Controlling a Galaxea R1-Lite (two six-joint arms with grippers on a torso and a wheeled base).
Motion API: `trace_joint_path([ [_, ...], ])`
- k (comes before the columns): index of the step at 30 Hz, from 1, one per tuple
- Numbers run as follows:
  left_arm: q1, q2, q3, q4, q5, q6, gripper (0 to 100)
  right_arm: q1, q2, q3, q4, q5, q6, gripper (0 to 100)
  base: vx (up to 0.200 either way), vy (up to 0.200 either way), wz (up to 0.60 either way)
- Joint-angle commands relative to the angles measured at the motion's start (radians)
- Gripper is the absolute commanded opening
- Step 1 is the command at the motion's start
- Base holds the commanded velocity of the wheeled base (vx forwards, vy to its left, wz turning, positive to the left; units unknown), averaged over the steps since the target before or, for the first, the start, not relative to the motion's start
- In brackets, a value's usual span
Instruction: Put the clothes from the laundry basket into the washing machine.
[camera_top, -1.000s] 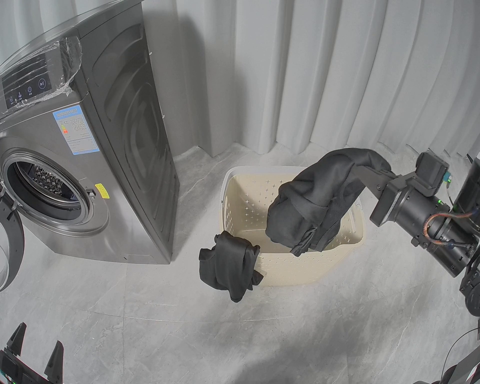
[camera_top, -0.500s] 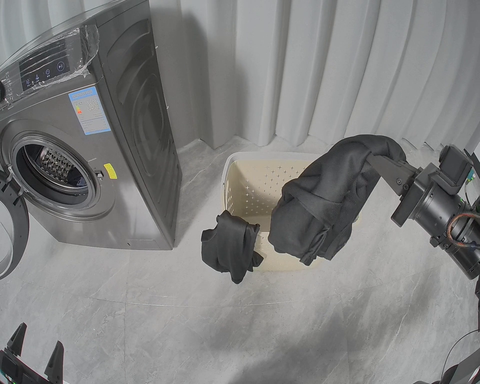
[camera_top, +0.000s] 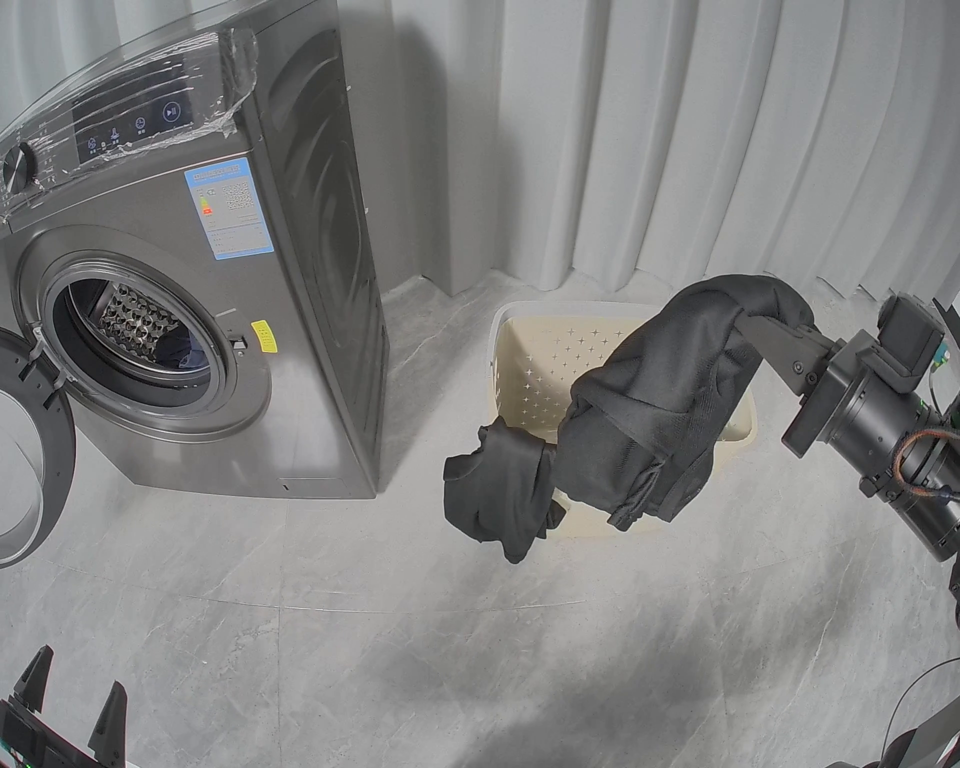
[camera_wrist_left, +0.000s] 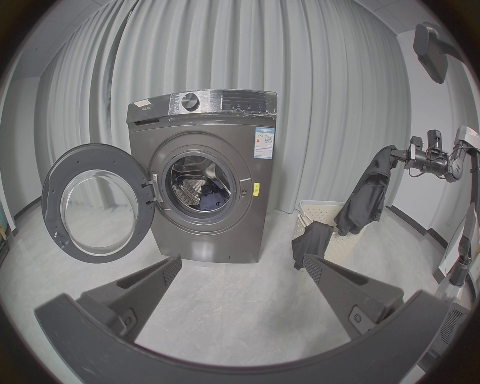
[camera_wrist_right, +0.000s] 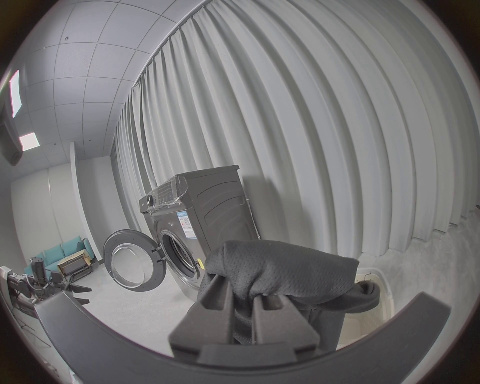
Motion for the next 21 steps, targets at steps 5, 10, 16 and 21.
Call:
trace_joint_path([
  [5, 0.000, -0.015, 0.016, 0.000, 0.000, 0.001, 100, 0.003, 0.005, 0.000, -0.001, 0.002, 0.000, 0, 0.000, 0.200, 0.00],
  [10, 0.000, -0.015, 0.016, 0.000, 0.000, 0.001, 100, 0.020, 0.012, 0.000, -0.003, 0.002, 0.000, 0, 0.000, 0.200, 0.00],
  [16, 0.000, -0.015, 0.016, 0.000, 0.000, 0.001, 100, 0.021, 0.021, 0.001, -0.024, 0.002, 0.000, 0, 0.000, 0.200, 0.00],
  [21, 0.000, -0.015, 0.016, 0.000, 0.000, 0.001, 100, 0.024, 0.021, 0.001, -0.024, 0.004, 0.000, 0, 0.000, 0.200, 0.00],
])
